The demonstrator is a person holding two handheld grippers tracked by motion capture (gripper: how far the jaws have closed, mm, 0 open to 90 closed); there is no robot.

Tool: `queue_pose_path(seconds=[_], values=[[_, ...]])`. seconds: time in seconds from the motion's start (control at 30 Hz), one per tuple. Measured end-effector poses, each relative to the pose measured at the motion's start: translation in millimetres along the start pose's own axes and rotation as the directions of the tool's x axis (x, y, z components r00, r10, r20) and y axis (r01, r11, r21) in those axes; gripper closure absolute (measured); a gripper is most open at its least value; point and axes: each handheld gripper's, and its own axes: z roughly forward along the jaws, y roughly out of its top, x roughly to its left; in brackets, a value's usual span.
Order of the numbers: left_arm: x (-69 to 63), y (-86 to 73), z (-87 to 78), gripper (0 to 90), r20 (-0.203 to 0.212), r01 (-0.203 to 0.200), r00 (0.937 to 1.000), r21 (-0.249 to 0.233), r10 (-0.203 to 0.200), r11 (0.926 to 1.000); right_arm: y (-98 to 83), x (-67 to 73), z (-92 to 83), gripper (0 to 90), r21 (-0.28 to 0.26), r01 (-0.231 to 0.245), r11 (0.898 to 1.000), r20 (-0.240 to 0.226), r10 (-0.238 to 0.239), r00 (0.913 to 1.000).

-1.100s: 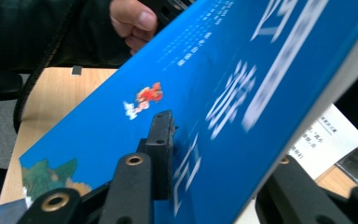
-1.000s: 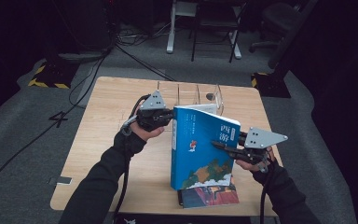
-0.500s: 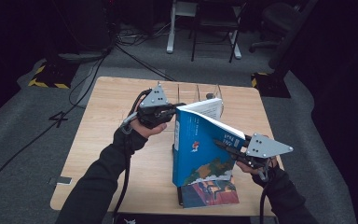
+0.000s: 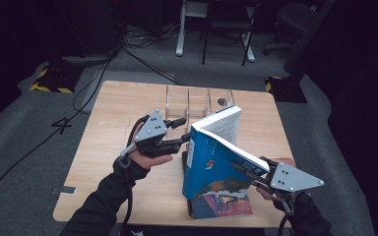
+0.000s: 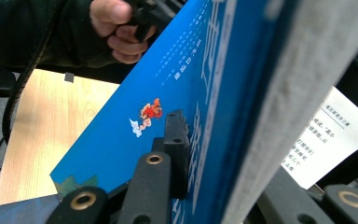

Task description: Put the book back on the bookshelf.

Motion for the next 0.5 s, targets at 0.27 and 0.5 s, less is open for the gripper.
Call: queue_pose_path(seconds=[0.27,0.5], values=[[-14.9,-34.0,-16.4,27.5,0.074,0.016,0.9971,0.058,-0.021,0.9982,-0.4,2.0,-0.5,79.1,-0.005,-0.009,1.0,0.008,0.009,0.9999],[-37.1,-65.3,-3.2,21.3,0.151,-0.003,0.9884,0.146,-0.019,0.9893,-1.3,4.0,-2.0,78.9,-0.01,-0.015,1.0,0.013,0.015,0.9998]])
